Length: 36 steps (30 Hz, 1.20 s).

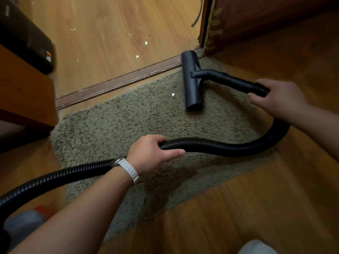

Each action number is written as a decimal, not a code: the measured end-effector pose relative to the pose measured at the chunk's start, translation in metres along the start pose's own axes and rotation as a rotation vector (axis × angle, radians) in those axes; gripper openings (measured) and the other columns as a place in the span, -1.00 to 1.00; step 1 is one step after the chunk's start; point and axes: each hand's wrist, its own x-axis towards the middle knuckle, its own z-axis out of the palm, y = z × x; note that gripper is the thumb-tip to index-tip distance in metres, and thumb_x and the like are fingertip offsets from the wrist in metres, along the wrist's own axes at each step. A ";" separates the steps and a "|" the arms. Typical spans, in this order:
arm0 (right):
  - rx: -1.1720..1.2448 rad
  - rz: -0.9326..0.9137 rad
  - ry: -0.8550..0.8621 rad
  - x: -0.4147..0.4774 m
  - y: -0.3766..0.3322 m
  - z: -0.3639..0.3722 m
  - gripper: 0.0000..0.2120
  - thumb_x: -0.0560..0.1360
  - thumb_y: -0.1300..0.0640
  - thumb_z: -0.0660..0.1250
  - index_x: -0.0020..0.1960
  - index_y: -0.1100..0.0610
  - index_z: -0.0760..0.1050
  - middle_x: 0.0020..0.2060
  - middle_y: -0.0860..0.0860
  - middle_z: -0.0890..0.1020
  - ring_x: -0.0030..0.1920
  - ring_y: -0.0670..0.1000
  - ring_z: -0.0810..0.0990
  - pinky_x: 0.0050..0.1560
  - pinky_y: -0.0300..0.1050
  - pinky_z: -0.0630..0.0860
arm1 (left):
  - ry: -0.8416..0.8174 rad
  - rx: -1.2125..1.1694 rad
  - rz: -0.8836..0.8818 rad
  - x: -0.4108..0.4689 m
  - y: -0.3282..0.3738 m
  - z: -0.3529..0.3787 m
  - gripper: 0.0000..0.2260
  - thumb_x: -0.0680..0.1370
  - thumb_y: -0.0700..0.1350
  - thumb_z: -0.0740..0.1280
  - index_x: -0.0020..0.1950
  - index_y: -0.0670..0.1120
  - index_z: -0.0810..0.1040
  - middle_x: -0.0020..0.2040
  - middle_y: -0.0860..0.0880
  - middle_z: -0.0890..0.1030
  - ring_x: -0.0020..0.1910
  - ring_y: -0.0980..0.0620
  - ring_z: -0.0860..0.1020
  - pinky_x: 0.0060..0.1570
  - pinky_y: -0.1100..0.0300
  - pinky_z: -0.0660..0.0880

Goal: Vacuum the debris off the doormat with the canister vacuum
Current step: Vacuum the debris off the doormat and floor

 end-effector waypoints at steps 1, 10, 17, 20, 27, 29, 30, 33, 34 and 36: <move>-0.006 0.003 -0.011 0.003 -0.001 0.001 -0.76 0.58 -0.12 0.31 0.19 -0.07 0.49 -0.27 0.01 0.54 -0.34 0.05 0.51 -0.42 -0.12 0.37 | -0.001 -0.008 -0.006 0.000 0.001 -0.001 -0.50 0.27 0.46 0.42 -0.10 0.06 0.66 -0.34 -0.02 0.66 -0.43 0.07 0.56 -0.38 0.13 0.47; -0.081 -0.220 -0.076 0.017 -0.042 0.017 -0.71 0.55 -0.10 0.34 0.24 -0.04 0.49 -0.28 -0.04 0.53 -0.34 -0.01 0.48 -0.39 -0.13 0.36 | -0.020 -0.025 -0.032 0.001 -0.004 -0.005 -0.49 0.20 0.50 0.37 -0.17 0.11 0.62 -0.44 0.08 0.57 -0.48 0.12 0.52 -0.43 0.18 0.43; -0.156 -0.460 -0.087 0.017 -0.070 0.031 -0.61 0.51 -0.17 0.32 0.28 -0.08 0.47 -0.17 -0.04 0.57 -0.19 0.05 0.53 -0.35 -0.14 0.39 | -0.033 0.017 -0.049 -0.001 -0.009 -0.003 -0.53 0.27 0.45 0.43 -0.14 0.08 0.63 -0.39 0.07 0.60 -0.42 0.10 0.55 -0.41 0.18 0.44; -0.203 -0.608 -0.099 0.010 -0.080 0.034 -0.63 0.50 -0.19 0.28 0.25 -0.09 0.49 -0.22 -0.09 0.53 -0.24 0.00 0.51 -0.41 -0.22 0.25 | -0.034 0.050 -0.045 -0.003 -0.011 -0.001 -0.56 0.29 0.43 0.44 -0.20 0.07 0.61 -0.43 0.08 0.55 -0.43 0.10 0.53 -0.41 0.20 0.37; -0.161 -0.569 -0.153 -0.002 -0.068 0.029 -0.64 0.46 -0.20 0.25 0.18 -0.07 0.51 -0.25 -0.09 0.53 -0.29 -0.01 0.50 -0.41 -0.13 0.39 | -0.049 0.094 -0.047 -0.005 -0.011 0.003 -0.53 0.29 0.44 0.43 -0.15 0.06 0.64 -0.39 0.08 0.57 -0.36 0.10 0.56 -0.36 0.15 0.42; -0.096 -0.420 -0.182 -0.003 -0.051 0.021 -0.72 0.50 -0.13 0.34 0.16 -0.07 0.52 -0.25 -0.08 0.53 -0.30 -0.05 0.47 -0.36 -0.07 0.43 | -0.058 0.091 -0.040 -0.006 -0.011 0.004 -0.53 0.29 0.44 0.43 -0.11 0.07 0.65 -0.34 0.04 0.62 -0.34 0.08 0.59 -0.32 0.09 0.50; -0.062 -0.336 -0.195 -0.004 -0.041 0.018 -0.72 0.51 -0.10 0.36 0.19 -0.08 0.52 -0.24 -0.07 0.54 -0.30 -0.06 0.47 -0.34 -0.07 0.43 | -0.062 0.093 -0.035 -0.006 -0.010 0.005 -0.51 0.28 0.45 0.42 -0.09 0.06 0.65 -0.32 0.02 0.64 -0.33 0.07 0.60 -0.29 0.07 0.54; 0.069 -0.089 -0.200 -0.012 -0.009 0.009 -0.68 0.54 -0.07 0.37 0.28 -0.09 0.51 -0.17 0.02 0.59 -0.29 0.00 0.53 -0.28 -0.03 0.49 | -0.068 0.089 -0.036 -0.006 -0.008 0.006 -0.41 0.21 0.51 0.34 -0.07 0.07 0.65 -0.32 0.02 0.64 -0.33 0.07 0.61 -0.30 0.10 0.54; 0.092 -0.019 -0.183 -0.016 0.002 0.006 -0.68 0.55 -0.07 0.37 0.28 -0.07 0.51 -0.17 0.04 0.59 -0.29 0.02 0.53 -0.29 -0.03 0.49 | -0.074 0.089 -0.038 -0.005 -0.008 0.007 -0.41 0.20 0.52 0.32 -0.07 0.07 0.65 -0.34 0.03 0.63 -0.34 0.07 0.60 -0.32 0.12 0.51; 0.114 0.094 -0.129 -0.022 0.023 0.001 -0.70 0.55 -0.08 0.35 0.25 -0.03 0.53 -0.21 0.04 0.57 -0.30 0.01 0.51 -0.33 -0.07 0.41 | -0.080 0.083 -0.037 -0.004 -0.009 0.008 -0.43 0.21 0.51 0.33 -0.08 0.08 0.64 -0.35 0.04 0.63 -0.34 0.06 0.60 -0.33 0.14 0.49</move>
